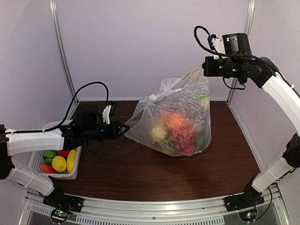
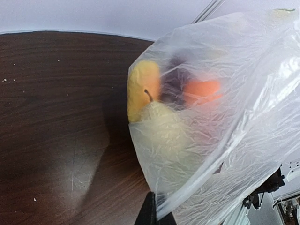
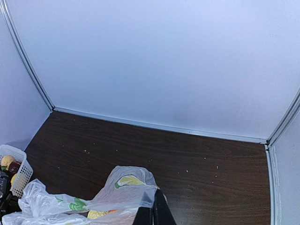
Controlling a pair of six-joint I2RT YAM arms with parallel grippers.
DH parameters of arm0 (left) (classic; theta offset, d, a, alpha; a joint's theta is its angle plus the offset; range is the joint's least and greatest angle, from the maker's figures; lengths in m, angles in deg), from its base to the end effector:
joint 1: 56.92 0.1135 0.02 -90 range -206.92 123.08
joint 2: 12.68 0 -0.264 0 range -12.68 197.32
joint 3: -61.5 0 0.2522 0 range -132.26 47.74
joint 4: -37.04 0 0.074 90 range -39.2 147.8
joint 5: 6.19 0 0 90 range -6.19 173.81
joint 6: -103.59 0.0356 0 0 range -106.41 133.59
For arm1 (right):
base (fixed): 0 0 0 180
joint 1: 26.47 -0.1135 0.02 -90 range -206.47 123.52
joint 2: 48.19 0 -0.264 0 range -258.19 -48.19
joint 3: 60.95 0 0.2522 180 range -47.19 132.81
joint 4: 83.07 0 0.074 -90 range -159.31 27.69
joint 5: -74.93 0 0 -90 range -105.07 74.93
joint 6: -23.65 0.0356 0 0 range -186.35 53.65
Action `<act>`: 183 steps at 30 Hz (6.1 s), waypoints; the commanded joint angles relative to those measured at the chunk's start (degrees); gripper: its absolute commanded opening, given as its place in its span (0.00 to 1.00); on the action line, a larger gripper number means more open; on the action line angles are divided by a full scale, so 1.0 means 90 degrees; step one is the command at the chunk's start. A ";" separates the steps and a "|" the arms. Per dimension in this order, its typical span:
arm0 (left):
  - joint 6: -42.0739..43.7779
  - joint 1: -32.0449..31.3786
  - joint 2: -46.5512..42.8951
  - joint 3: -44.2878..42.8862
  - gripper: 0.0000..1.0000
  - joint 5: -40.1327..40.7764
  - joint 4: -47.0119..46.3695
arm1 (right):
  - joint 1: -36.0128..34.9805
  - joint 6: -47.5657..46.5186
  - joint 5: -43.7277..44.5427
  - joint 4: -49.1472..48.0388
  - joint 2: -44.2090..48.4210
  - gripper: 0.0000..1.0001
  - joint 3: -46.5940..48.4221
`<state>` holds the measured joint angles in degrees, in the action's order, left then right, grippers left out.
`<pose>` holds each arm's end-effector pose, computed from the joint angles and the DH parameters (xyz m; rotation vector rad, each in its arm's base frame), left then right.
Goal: Untie the knot of the plastic bag and take out the fruit
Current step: Open the bag opening for the takeout bag, then reach into the gripper of the takeout bag.
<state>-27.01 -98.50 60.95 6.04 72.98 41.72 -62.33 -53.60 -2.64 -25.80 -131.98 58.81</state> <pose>0.2092 -0.1946 0.2458 0.1526 2.1337 -1.0839 0.2451 0.1677 0.4846 -0.2477 1.9340 0.3540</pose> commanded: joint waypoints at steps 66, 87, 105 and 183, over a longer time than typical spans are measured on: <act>0.2131 -0.0741 0.2282 -0.3146 0.21 -0.0348 0.0814 | -0.1465 -0.0613 -0.2217 -0.1869 0.1231 0.83 -0.3337; 0.2070 -0.0731 0.2346 -0.3132 0.00 -0.0456 0.0795 | -0.2266 -0.0592 -0.0509 -0.1989 -0.0518 0.68 -0.2303; 0.1782 -0.0350 0.2387 -0.3060 0.00 -0.0307 0.0677 | -0.2331 -0.0266 -0.1172 -0.1917 0.0759 0.00 -0.3683; 0.1254 -0.1976 0.1718 -0.2927 0.62 0.1644 0.1879 | -0.1689 0.0783 0.0605 -0.0592 0.0485 0.56 -0.3601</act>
<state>-17.28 -115.90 71.74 -16.60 87.18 58.31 -78.44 -46.82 3.89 -28.16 -126.96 28.08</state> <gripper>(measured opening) 0.635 0.645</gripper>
